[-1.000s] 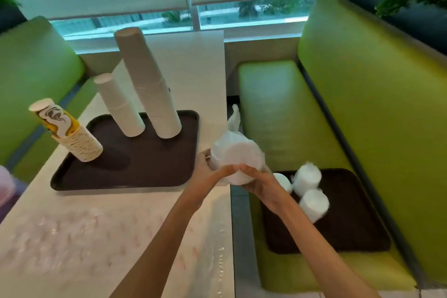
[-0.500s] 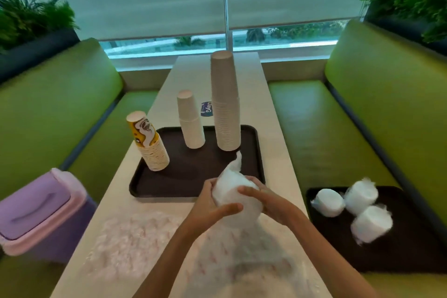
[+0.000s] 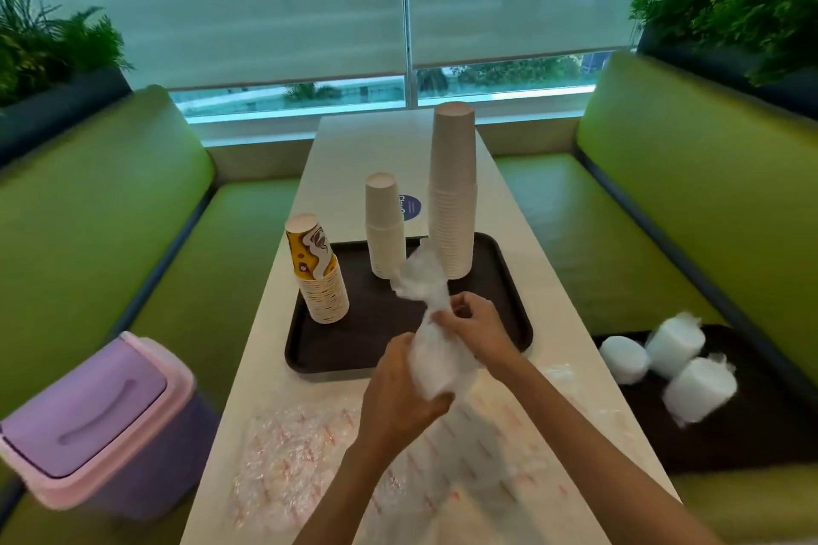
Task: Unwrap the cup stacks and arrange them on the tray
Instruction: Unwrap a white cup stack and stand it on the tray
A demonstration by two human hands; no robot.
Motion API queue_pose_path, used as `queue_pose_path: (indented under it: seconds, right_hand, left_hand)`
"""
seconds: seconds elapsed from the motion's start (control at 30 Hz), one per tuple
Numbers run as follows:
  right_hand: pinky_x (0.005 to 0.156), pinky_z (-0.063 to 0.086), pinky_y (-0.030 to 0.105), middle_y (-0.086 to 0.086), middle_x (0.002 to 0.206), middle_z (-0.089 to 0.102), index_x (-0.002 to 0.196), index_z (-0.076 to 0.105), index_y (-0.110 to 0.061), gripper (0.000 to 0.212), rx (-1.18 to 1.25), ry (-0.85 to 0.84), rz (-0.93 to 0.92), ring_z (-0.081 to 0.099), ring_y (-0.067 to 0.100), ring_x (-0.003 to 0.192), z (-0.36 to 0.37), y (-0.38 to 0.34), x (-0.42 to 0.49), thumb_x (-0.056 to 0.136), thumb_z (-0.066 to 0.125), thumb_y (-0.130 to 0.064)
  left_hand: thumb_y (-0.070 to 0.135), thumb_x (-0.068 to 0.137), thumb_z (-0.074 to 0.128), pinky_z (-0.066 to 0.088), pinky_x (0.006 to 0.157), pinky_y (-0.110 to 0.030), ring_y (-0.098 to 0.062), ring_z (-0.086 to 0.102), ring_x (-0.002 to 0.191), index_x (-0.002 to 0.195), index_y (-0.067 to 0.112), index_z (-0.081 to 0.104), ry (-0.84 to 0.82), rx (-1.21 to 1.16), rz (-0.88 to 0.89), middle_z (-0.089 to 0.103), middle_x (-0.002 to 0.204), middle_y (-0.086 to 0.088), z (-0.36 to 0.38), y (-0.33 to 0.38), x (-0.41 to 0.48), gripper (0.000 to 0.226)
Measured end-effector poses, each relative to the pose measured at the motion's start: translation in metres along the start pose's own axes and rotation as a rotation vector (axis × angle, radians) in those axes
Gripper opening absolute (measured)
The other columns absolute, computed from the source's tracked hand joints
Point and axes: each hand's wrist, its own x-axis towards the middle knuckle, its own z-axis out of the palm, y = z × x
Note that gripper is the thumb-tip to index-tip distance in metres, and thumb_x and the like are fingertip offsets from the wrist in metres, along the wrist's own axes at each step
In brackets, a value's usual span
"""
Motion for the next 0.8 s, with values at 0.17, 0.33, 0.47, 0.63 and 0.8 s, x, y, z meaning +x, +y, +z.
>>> queue_pose_path:
  seconds: [0.17,0.33,0.47,0.63,0.8]
  right_hand:
    - [0.073,0.052,0.023,0.000,0.092,0.064,0.097,0.061,-0.015,0.027,-0.073,-0.126,0.038,0.063,0.014,0.088,-0.003,-0.006,0.001,0.078,0.078,-0.022]
    - [0.077,0.050,0.025,0.008,0.106,0.063,0.110,0.059,-0.006,0.046,-0.057,-0.050,0.057,0.062,0.019,0.097,-0.014,-0.026,0.014,0.074,0.081,-0.024]
    - [0.077,0.054,0.029,0.008,0.092,0.068,0.095,0.064,-0.007,0.026,0.223,-0.034,0.035,0.065,0.020,0.085,-0.043,-0.051,0.021,0.075,0.079,-0.014]
    - [0.052,0.047,0.016,0.002,0.074,0.061,0.078,0.064,-0.011,0.010,0.494,0.221,-0.033,0.057,0.008,0.059,-0.072,-0.060,0.029,0.080,0.074,-0.010]
    - [0.033,0.029,0.013,0.000,0.069,0.048,0.091,0.054,-0.014,0.018,0.712,0.347,-0.061,0.037,0.001,0.036,-0.106,-0.064,0.033,0.089,0.066,-0.028]
  left_hand:
    - [0.054,0.069,0.075,0.041,0.094,-0.020,-0.008,0.046,0.119,0.139,0.026,0.028,0.052,0.041,0.036,0.042,0.138,0.008,0.004,-0.003,-0.004,0.089]
    - [0.059,0.068,0.075,0.042,0.092,-0.022,-0.010,0.046,0.119,0.138,0.026,0.027,0.075,0.049,0.012,0.042,0.136,0.007,0.005,-0.005,0.000,0.091]
    - [0.058,0.069,0.074,0.038,0.091,-0.022,-0.014,0.045,0.122,0.140,0.023,0.028,0.087,0.018,-0.012,0.041,0.138,0.004,0.004,-0.010,0.007,0.091]
    - [0.049,0.069,0.078,0.041,0.092,-0.025,-0.016,0.045,0.121,0.138,0.023,0.027,0.093,-0.020,-0.032,0.041,0.137,0.003,0.008,-0.008,0.015,0.090]
    - [0.043,0.067,0.081,0.043,0.092,-0.026,-0.016,0.046,0.118,0.135,0.020,0.028,0.124,-0.082,-0.126,0.042,0.134,0.001,0.009,-0.017,0.015,0.089]
